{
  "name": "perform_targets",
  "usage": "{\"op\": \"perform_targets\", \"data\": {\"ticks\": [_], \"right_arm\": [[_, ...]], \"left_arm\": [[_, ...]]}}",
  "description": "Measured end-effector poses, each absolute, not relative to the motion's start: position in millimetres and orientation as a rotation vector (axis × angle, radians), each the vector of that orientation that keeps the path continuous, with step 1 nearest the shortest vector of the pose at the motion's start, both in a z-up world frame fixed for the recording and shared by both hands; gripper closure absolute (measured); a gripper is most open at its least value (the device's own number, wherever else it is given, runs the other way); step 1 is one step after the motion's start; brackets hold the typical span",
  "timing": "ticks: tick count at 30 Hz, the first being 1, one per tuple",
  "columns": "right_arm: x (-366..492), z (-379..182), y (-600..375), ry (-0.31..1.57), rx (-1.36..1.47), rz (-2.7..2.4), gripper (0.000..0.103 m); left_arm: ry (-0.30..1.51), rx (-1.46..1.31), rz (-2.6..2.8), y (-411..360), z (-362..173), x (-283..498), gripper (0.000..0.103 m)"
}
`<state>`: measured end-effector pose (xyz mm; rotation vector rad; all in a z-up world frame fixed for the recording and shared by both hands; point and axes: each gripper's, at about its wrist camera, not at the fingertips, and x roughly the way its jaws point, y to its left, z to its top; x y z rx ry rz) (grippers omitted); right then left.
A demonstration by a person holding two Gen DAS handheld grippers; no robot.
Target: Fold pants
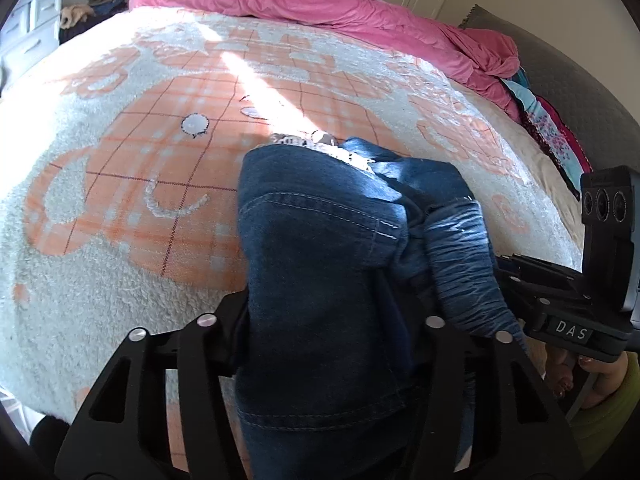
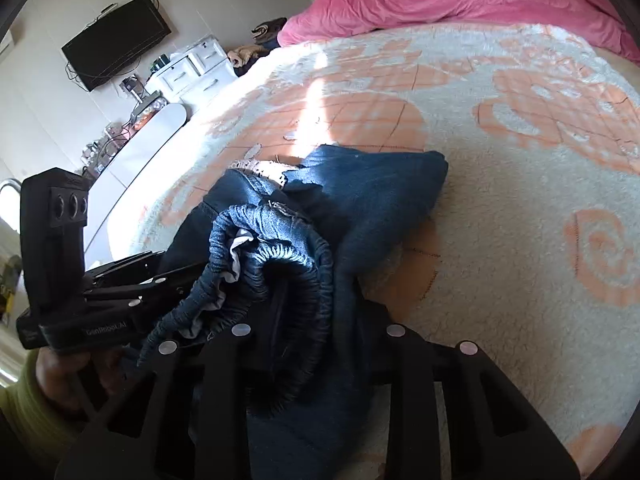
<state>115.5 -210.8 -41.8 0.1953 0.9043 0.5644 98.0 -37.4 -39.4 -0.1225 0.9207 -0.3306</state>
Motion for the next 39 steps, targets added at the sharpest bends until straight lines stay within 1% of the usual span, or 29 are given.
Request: {"op": "perform_targets", "data": {"ticks": [2, 5, 6, 14, 22, 32, 39], "right_arm": [[108.7, -36.6, -208.1, 0.874, 0.178, 0.557, 0.08], [99.5, -25.3, -206.4, 0.827, 0.166, 0.561, 0.082], [96.8, -20.8, -205.2, 0.813, 0.153, 0.562, 0.083], [103.3, 6.2, -202.4, 0.747, 0.127, 0.567, 0.084], [146.2, 24.0, -200.3, 0.699, 0.122, 0.541, 0.084], [201.0, 25.4, -200.0, 0.688, 0.128, 0.497, 0.084], [224.5, 14.6, -199.3, 0.721, 0.127, 0.473, 0.084]], "left_arm": [[0.91, -0.113, -0.33, -39.8, -35.1, 93.0, 0.065], [0.899, -0.113, -0.333, -40.1, -26.7, 90.0, 0.071], [0.892, -0.115, -0.333, -40.2, -23.2, 89.1, 0.072], [0.841, -0.127, -0.349, -43.3, -0.8, 98.7, 0.073], [0.809, -0.108, -0.338, -44.4, 14.3, 137.4, 0.074], [0.782, -0.097, -0.325, -46.4, 20.3, 190.2, 0.074], [0.792, -0.088, -0.311, -46.1, 10.5, 210.1, 0.074]]}}
